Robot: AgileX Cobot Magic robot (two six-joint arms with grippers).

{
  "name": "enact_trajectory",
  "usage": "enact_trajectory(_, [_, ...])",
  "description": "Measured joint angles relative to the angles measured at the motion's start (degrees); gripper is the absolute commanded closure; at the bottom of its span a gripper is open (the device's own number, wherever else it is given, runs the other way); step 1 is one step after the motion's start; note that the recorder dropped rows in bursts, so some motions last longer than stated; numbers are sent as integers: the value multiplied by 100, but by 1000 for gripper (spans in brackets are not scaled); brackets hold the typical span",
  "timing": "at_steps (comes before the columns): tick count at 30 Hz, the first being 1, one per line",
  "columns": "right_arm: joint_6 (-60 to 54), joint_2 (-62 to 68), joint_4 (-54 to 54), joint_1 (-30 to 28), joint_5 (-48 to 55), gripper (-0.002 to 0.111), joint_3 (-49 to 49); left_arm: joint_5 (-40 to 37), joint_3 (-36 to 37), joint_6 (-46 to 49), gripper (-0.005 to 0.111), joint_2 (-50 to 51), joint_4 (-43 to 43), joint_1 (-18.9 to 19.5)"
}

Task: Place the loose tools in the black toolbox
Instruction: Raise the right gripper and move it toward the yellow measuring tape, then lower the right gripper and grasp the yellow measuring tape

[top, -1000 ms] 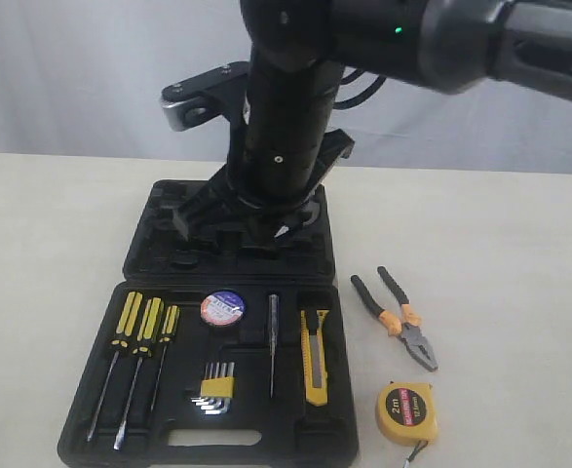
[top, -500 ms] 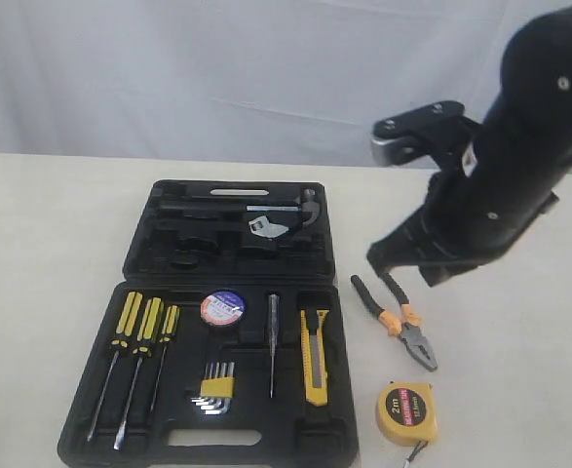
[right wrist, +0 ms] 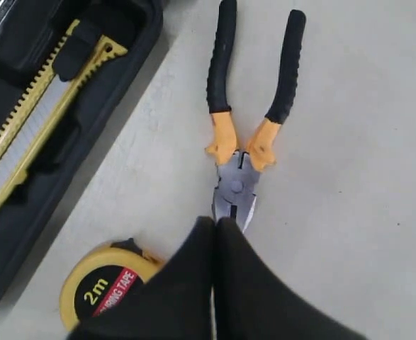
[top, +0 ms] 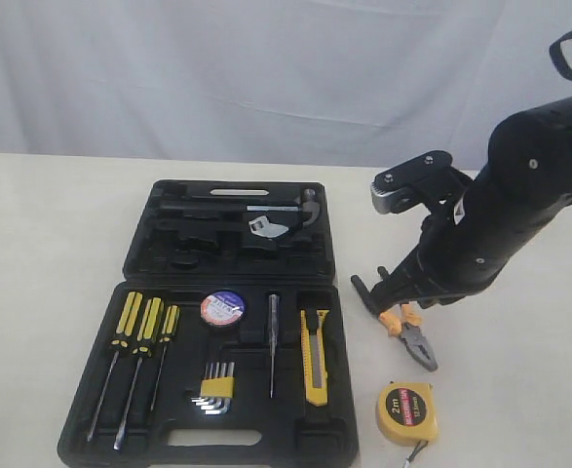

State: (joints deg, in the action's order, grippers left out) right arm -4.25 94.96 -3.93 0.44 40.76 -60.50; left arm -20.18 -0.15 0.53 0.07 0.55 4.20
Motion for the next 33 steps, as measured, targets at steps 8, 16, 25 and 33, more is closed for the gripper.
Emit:
enact_trajectory(8, [13, 189, 0, 0, -98, 108, 0, 0, 0, 0, 107, 0, 0, 0])
enact_trajectory(16, [13, 189, 0, 0, -107, 94, 0, 0, 0, 0, 107, 0, 0, 0])
enact_trajectory(25, [-13, 189, 0, 0, -120, 41, 0, 0, 0, 0, 107, 0, 0, 0])
enact_trajectory(33, [214, 189, 54, 0, 478, 41, 0, 0, 0, 0, 107, 0, 0, 0])
